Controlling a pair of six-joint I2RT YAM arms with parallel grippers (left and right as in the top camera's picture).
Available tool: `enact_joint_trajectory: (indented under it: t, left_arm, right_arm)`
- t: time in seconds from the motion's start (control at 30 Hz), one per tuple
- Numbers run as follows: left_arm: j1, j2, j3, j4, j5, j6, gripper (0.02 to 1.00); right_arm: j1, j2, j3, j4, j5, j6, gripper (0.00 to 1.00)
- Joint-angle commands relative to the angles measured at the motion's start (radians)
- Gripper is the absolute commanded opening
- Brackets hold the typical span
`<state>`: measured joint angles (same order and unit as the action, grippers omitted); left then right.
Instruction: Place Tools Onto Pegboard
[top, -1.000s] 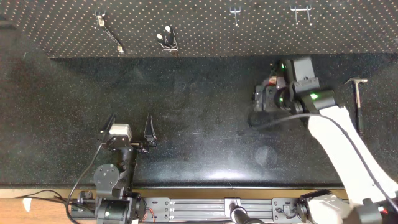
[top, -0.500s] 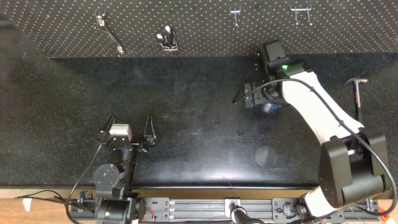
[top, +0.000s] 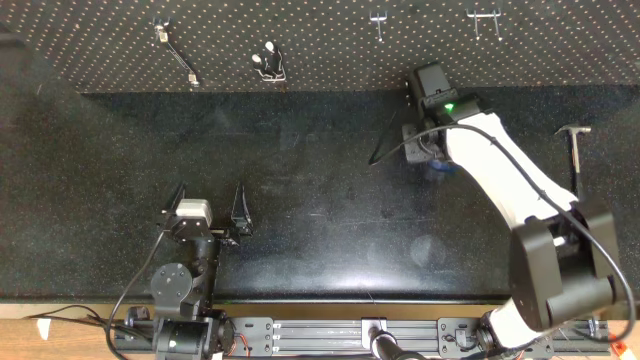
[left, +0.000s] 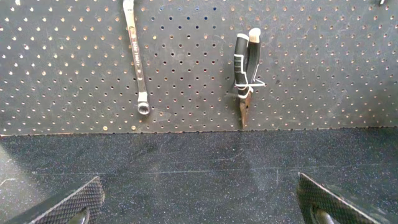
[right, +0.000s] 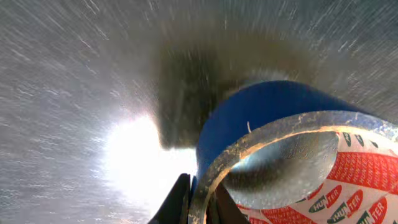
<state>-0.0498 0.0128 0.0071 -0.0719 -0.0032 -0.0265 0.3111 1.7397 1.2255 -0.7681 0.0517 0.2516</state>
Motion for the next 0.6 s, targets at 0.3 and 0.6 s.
enact_joint_trajectory:
  t: [0.3,0.6]
  left_arm:
    - [-0.004,-0.01,-0.002,-0.007,-0.014,0.009,0.996]
    - [-0.004,-0.01,-0.002,-0.007,-0.014,0.009,0.996]
  right_arm:
    - [0.262,-0.56,-0.003,0.355,0.182,0.14,0.075]
    - [0.433,-0.284,-0.002,0.657,0.53,0.14,0.073]
